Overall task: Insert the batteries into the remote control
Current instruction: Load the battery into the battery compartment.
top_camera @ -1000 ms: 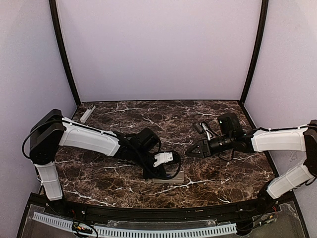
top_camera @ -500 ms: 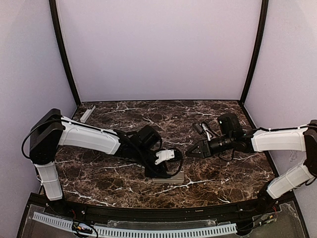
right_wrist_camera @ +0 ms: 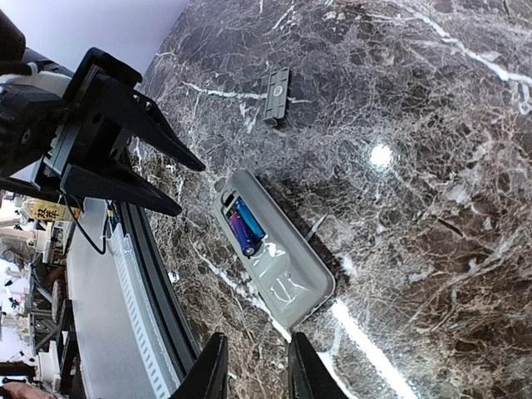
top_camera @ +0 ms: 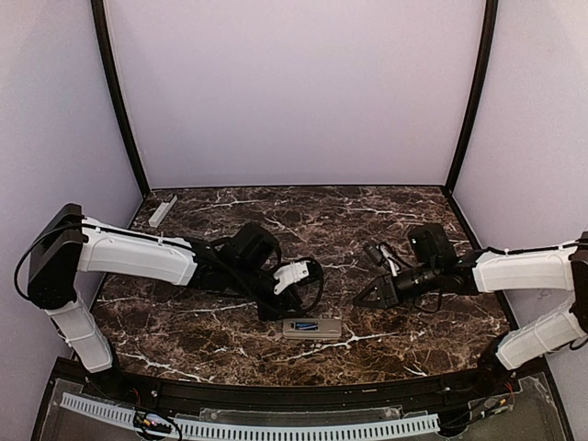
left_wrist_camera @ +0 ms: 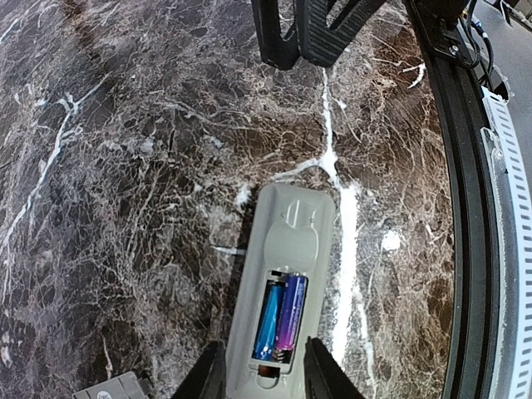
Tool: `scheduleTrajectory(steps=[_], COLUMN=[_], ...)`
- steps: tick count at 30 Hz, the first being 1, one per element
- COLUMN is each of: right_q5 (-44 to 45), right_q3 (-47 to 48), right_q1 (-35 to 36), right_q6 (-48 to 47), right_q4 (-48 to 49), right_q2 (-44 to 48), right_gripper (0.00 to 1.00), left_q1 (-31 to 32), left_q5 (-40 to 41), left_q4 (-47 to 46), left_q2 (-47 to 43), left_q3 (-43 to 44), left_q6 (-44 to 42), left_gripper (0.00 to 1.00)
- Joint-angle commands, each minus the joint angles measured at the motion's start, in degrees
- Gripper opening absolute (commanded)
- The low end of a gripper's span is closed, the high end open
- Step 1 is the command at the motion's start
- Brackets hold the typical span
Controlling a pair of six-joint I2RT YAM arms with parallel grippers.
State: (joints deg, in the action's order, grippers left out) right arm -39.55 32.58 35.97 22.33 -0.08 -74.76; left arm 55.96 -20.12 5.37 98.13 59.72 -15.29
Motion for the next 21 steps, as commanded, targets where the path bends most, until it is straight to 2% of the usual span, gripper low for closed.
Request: scheduleTrajectory(steps=[1, 6, 21], right_q5=[0.10, 0.39, 0.35], right_q3=[-0.65, -0.54, -0.56], right_q1=[1.65, 2.79, 2.84], right_q6=[2.15, 2.71, 2.91], right_q4=[2.01, 2.45, 2.98], right_q2=[-0.80, -1.87, -2.37], right_gripper=[0.24, 0.23, 0.22], left_q1=[1.64, 3.17, 4.26], left_q5=[0.71, 2.22, 2.11], left_q4=[-0.98, -0.81, 0.08], left_q2=[1.30, 3.59, 7.43], left_q3=[-0.15, 0.76, 4.53], left_q6=[0.82, -0.26, -2.28], left_gripper=[0.30, 0.22, 0.06])
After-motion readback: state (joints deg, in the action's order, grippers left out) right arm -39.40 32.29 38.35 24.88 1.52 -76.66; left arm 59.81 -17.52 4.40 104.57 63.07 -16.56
